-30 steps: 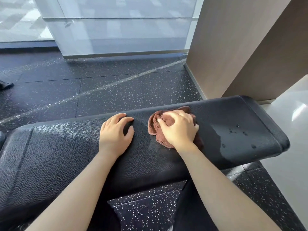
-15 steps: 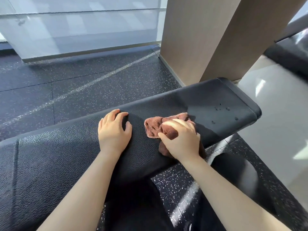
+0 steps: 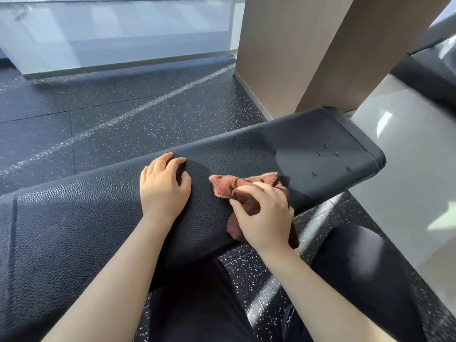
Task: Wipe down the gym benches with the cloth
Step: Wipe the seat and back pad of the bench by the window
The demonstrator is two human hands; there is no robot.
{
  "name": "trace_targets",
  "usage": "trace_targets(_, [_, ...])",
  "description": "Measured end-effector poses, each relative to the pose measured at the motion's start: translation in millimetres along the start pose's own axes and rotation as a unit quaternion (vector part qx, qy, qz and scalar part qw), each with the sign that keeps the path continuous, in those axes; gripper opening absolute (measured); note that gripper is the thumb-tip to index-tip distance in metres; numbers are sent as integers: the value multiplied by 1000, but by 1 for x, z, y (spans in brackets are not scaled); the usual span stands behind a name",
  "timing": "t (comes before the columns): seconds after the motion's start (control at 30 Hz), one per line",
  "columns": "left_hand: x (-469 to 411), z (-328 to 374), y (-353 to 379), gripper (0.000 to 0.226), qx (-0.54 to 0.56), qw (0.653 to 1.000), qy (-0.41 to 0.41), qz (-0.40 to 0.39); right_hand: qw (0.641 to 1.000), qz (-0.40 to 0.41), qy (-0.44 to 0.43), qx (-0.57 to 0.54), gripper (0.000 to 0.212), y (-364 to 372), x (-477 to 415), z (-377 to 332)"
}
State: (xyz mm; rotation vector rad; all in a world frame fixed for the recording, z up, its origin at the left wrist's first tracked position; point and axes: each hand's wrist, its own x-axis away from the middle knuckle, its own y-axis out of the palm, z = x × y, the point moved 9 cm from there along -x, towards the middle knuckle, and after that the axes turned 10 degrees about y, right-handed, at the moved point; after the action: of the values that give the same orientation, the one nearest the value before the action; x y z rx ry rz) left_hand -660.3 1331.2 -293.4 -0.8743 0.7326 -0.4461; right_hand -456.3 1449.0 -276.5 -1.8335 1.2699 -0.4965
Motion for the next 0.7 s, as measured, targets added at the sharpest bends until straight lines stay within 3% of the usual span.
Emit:
trace_targets(0.27, [0,2,-4,39,3,1000,-3,-14,997,-15,-70,-9,23,9,-3,-21])
trace_targets(0.53, [-7,13,7,33,-31,998,-43,-35,999,-38,34,2,25,-9,-131,29])
trace_targets(0.7, [-32,63,43,39,-27,995,-25,-88,998,-68,10,10,26,-10,-146,29])
